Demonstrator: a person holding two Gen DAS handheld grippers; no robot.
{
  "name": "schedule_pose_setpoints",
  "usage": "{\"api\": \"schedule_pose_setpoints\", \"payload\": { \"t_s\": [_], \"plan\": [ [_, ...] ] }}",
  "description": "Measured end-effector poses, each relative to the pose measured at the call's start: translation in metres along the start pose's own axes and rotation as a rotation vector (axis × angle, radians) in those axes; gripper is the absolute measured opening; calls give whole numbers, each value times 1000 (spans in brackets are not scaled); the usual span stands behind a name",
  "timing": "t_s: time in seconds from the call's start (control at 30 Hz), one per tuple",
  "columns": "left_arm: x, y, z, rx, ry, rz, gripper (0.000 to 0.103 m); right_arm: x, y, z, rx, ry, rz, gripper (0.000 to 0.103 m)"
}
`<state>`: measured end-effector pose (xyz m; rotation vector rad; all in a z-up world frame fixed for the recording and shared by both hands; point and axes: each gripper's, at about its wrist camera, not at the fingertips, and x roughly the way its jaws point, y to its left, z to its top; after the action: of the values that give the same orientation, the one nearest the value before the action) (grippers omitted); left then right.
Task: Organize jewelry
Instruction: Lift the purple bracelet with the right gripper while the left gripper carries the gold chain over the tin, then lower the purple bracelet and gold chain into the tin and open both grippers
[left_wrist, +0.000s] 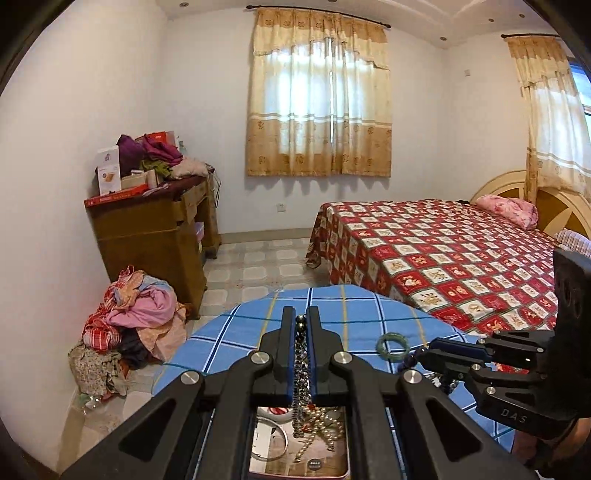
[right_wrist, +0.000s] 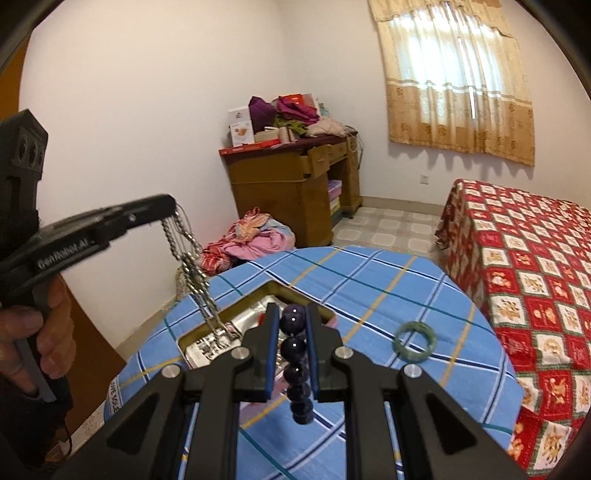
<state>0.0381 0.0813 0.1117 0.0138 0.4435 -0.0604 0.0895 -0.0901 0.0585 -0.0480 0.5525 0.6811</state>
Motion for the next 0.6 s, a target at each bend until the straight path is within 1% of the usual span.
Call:
{"api": "schedule_pose_setpoints", "payload": {
  "t_s": [0.3,0.6],
  "plan": [
    [19,18,-20,-33,56,22,4,30,27,7,-39,21,53,16],
    [34,29,-36,-44,99,46,4,54,38,2,-53,55,75,16]
  ]
}}
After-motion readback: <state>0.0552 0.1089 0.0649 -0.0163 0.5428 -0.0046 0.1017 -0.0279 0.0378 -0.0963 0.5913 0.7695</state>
